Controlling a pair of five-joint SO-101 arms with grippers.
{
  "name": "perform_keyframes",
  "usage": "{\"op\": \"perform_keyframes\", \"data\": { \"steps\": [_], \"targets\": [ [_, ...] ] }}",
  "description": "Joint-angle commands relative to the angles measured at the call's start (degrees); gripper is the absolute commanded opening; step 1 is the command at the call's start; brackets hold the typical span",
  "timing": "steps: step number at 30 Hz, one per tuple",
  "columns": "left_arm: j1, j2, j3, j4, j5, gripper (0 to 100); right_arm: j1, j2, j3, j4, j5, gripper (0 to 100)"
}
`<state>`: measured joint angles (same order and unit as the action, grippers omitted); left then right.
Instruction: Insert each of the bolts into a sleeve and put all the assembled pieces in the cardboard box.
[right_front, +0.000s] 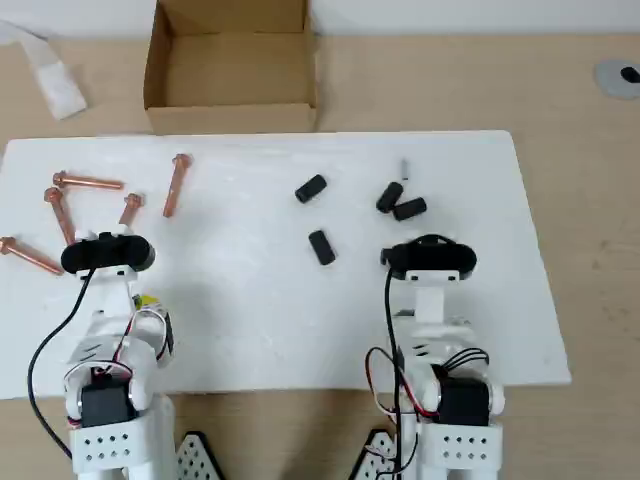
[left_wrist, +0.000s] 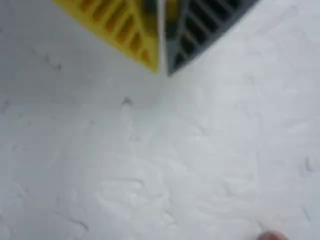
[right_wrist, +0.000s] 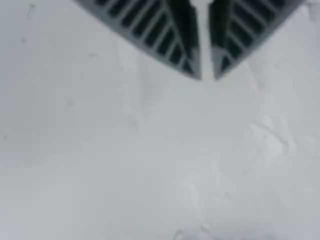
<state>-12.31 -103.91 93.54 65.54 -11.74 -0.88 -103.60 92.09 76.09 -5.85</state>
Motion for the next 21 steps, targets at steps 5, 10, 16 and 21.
{"op": "perform_keyframes", "data": {
  "steps": [5, 10, 16, 21],
  "targets": [
    [-0.4, -0.5, -0.4, -0.3, -0.3, 1, -1.1, -5.7, 0.1, 0.2, -0.4, 1.0],
    [-0.4, -0.5, -0.4, -0.3, -0.3, 1, -1.7, -5.7, 0.3, -0.6, -0.4, 1.1],
    [-5.5, 0.0, -2.0, -2.4, 0.1, 1, -3.0, -5.0, -0.7, -0.7, -0.2, 1.2],
    [-16.0, 7.0, -9.4, -2.8, -0.2, 1, -2.9, -3.9, -2.6, -0.9, 1.5, 1.2]
  ]
}}
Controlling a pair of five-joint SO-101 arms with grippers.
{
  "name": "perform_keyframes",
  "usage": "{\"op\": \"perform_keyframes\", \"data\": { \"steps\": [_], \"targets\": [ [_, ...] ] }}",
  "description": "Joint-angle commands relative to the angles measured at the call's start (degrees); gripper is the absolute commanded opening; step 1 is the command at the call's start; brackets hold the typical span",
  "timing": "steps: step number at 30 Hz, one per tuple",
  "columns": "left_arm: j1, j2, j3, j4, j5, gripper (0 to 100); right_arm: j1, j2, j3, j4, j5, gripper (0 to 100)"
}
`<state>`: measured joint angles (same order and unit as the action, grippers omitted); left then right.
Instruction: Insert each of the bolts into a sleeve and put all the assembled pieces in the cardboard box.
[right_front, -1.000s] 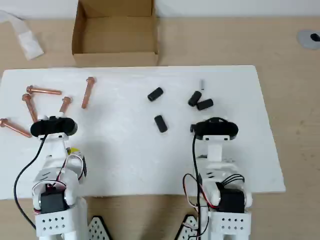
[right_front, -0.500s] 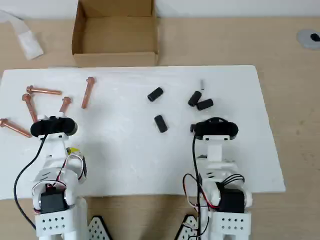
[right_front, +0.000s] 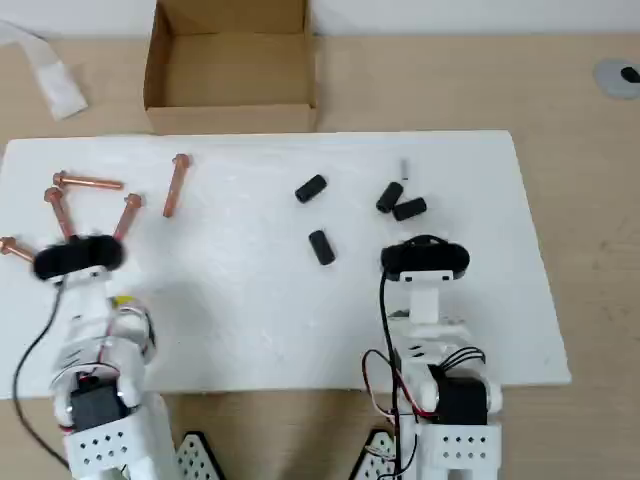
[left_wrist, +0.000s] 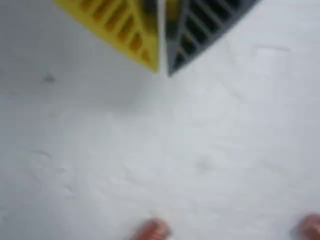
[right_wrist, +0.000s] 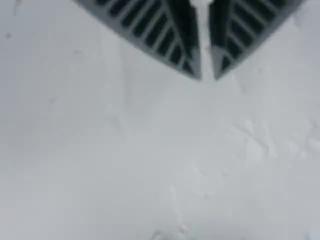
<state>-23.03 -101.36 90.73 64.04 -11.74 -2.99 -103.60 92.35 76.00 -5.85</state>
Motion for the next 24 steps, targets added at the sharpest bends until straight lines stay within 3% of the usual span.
{"op": "perform_keyframes", "data": {
  "steps": [1, 6, 11, 17, 24],
  "targets": [
    [-6.2, 7.6, -8.8, -1.3, -0.2, 1, -0.8, -2.8, -3.8, -0.8, 2.3, 1.2],
    [-10.0, 31.5, -26.5, -1.1, 1.4, 11, -0.8, 10.5, -16.2, -2.5, 3.6, 1.2],
    [-14.0, 58.4, -46.8, -0.7, 9.7, 11, -0.8, 37.5, -36.6, -3.3, 3.2, 1.1],
    [-20.2, 82.5, -62.8, -0.5, 18.0, 11, -2.8, 69.8, -62.4, -1.5, 4.0, 1.2],
    [-21.7, 102.5, -80.4, 8.2, 24.3, 12, -9.8, 91.8, -85.8, 8.6, 23.8, 1.2]
  ]
}}
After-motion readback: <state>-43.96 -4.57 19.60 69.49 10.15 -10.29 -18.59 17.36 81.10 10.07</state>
